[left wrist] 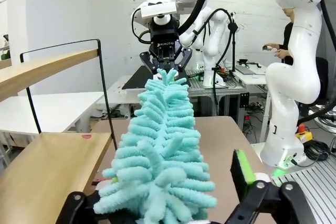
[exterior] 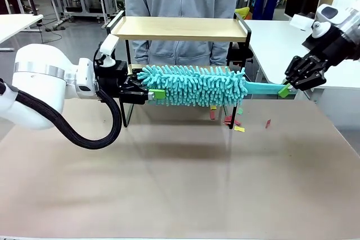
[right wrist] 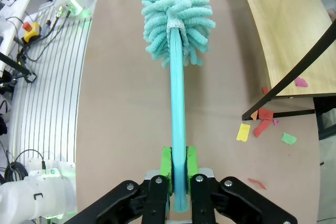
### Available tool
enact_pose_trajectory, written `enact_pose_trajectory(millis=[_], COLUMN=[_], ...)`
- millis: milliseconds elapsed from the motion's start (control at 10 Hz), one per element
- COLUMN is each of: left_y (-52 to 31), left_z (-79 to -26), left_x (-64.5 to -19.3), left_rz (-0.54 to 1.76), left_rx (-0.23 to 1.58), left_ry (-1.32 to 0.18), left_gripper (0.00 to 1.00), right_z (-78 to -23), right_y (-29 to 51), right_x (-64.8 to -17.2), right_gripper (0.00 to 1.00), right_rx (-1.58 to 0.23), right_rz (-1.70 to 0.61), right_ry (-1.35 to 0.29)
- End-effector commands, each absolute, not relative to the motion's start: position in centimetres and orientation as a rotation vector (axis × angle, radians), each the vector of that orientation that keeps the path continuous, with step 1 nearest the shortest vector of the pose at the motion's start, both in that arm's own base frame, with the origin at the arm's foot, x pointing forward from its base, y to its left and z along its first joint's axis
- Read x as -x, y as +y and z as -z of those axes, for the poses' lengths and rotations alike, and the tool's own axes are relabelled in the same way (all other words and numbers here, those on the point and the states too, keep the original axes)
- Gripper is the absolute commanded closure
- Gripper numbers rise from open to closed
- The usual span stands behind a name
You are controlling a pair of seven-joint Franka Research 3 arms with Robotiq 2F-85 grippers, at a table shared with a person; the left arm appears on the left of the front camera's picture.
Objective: Clean the shelf.
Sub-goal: Hand the Duster back to the human.
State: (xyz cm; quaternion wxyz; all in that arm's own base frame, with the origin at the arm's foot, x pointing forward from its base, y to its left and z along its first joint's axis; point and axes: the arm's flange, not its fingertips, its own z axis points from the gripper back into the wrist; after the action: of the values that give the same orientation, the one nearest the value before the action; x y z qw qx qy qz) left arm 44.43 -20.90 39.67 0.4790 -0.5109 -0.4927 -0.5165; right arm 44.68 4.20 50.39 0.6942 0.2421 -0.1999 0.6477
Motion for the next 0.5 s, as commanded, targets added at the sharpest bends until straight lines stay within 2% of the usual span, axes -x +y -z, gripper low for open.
enact_pose_trajectory(millis=[0, 100, 300, 400], left_y=[-21.25, -21.30, -21.70, -21.80], left_z=[-39.86, -39.92, -40.04, -40.08], left_x=[-44.63, -44.58, -44.33, -44.21], left_rz=[1.275, 1.281, 1.285, 1.287], left_rx=[1.250, 1.248, 1.254, 1.250], left_ry=[-1.183, -1.178, -1.169, -1.165], left_gripper=[0.59, 1.00, 1.00, 0.85], right_z=[-50.73, -50.73, -50.73, -50.73], right_y=[4.34, 4.34, 4.34, 4.34], right_x=[-44.49, -44.49, -44.49, -44.49], right_gripper=[0.86, 0.86, 0.86, 0.86], right_rx=[-0.551, -0.551, -0.551, -0.551], right_rz=[-1.437, -1.437, -1.437, -1.437], right_ry=[-0.460, -0.460, -0.460, -0.460])
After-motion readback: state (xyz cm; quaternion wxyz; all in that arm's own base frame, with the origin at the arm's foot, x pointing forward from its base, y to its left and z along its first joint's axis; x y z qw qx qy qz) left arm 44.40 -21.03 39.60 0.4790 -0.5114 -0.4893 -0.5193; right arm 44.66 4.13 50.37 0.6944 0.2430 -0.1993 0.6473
